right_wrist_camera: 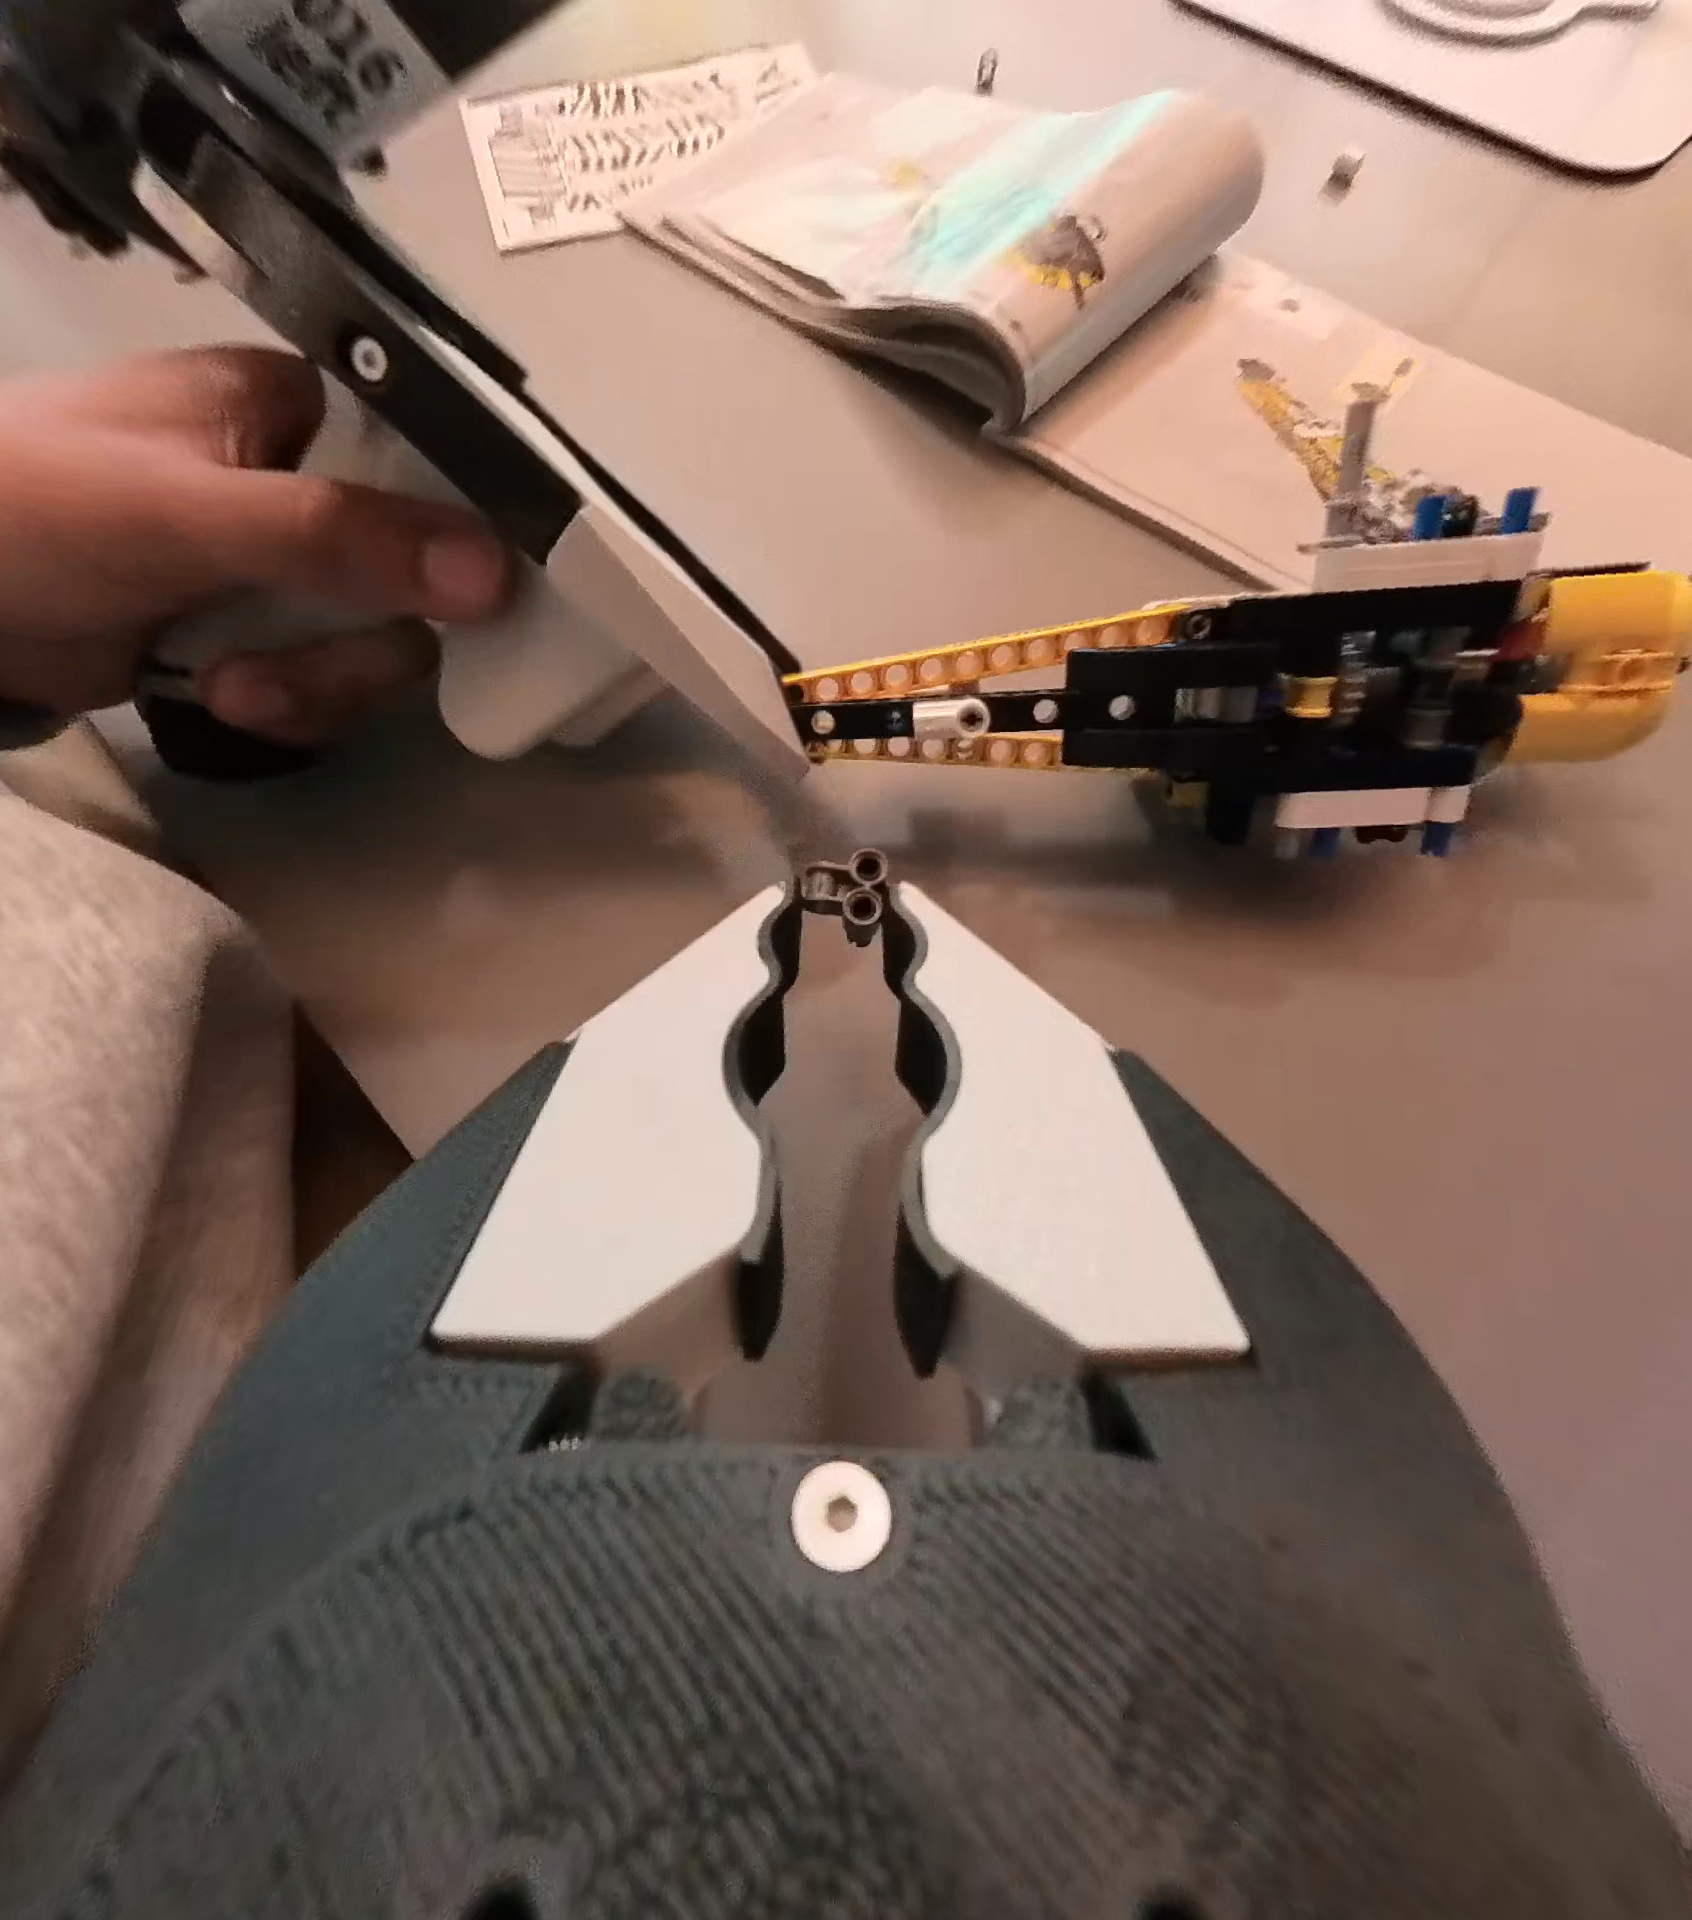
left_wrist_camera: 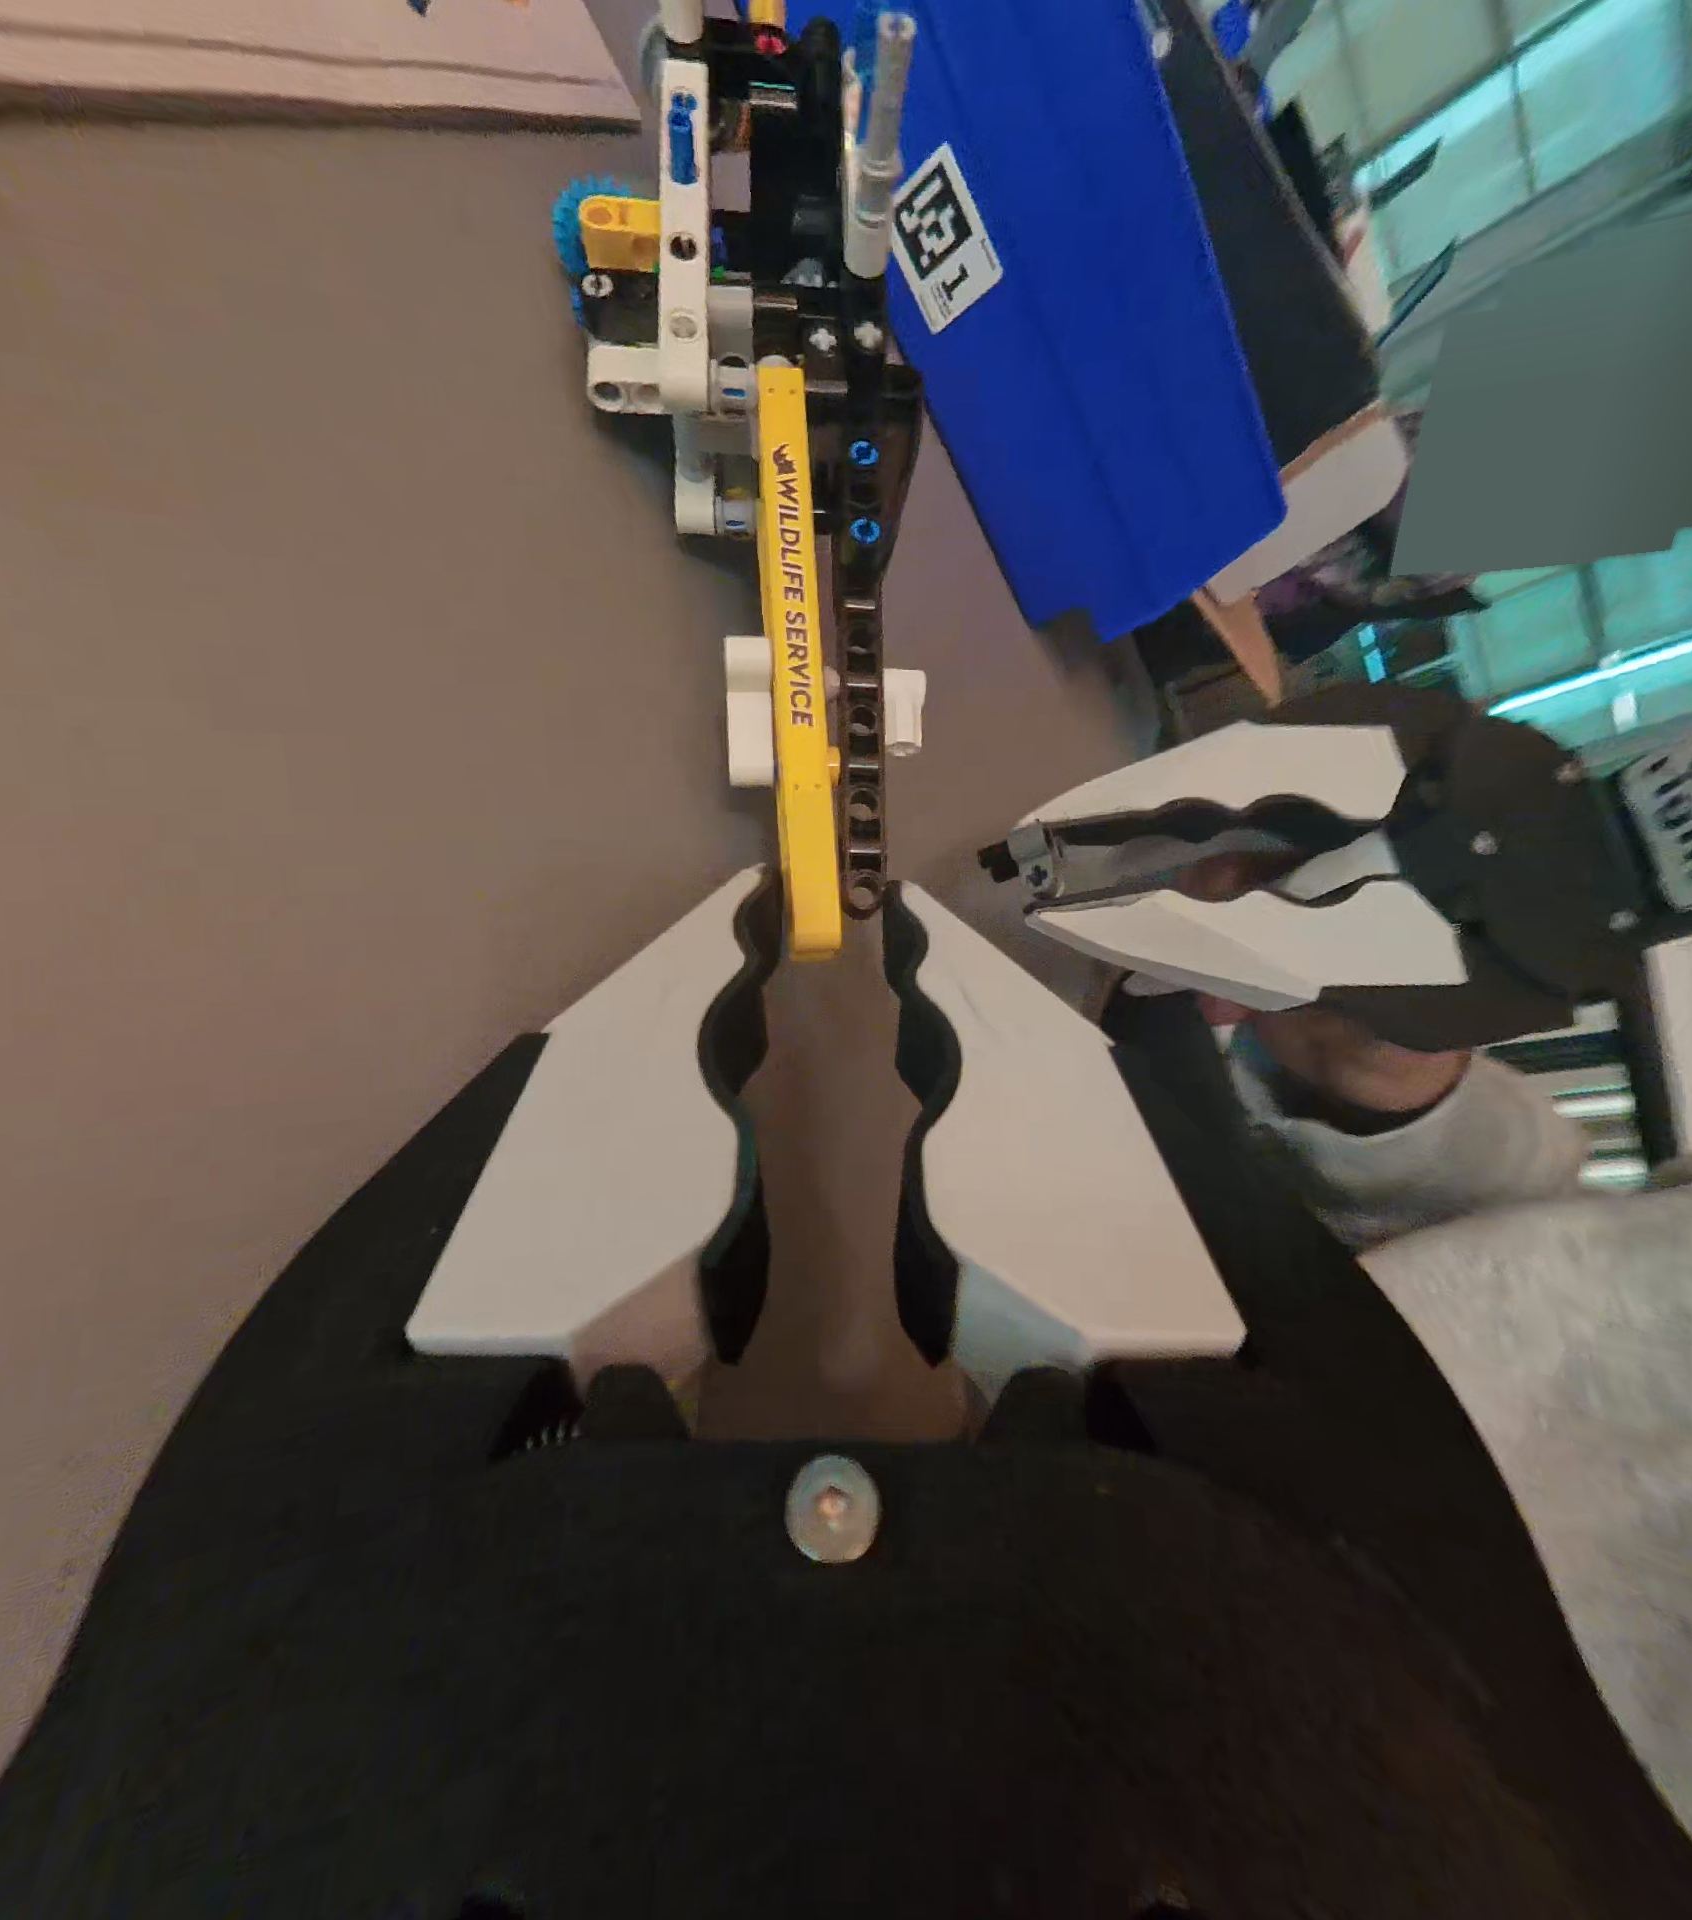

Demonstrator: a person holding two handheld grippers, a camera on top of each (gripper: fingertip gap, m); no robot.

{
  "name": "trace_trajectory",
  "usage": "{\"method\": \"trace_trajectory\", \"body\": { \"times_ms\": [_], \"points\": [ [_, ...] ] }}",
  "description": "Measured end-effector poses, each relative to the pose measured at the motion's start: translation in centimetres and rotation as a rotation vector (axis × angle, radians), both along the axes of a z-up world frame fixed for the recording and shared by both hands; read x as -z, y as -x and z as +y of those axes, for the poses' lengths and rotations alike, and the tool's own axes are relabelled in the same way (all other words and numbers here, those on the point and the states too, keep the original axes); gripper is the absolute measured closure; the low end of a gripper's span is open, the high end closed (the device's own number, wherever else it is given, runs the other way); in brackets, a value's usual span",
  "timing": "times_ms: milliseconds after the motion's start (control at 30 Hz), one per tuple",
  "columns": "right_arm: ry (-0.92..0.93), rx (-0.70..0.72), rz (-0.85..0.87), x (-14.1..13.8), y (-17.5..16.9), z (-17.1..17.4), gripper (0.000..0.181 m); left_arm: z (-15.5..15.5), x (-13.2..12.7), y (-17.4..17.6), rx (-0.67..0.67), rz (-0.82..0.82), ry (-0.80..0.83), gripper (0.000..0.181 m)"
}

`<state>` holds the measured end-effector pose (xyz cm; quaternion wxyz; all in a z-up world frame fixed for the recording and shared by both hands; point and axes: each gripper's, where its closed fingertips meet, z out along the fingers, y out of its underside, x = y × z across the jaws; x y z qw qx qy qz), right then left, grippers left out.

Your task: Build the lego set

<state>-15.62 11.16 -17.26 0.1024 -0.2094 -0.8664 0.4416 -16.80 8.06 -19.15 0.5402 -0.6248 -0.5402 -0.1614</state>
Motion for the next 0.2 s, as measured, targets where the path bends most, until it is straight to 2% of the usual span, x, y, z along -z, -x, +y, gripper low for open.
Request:
{"method": "trace_trajectory", "body": {
  "times_ms": [200],
  "points": [
    [0.071,0.011,0.010,-0.5,-0.5,-0.1,0.167,-1.6,-1.7,-0.2,-0.117,-0.252,-0.453,0.167]
  ]
}}
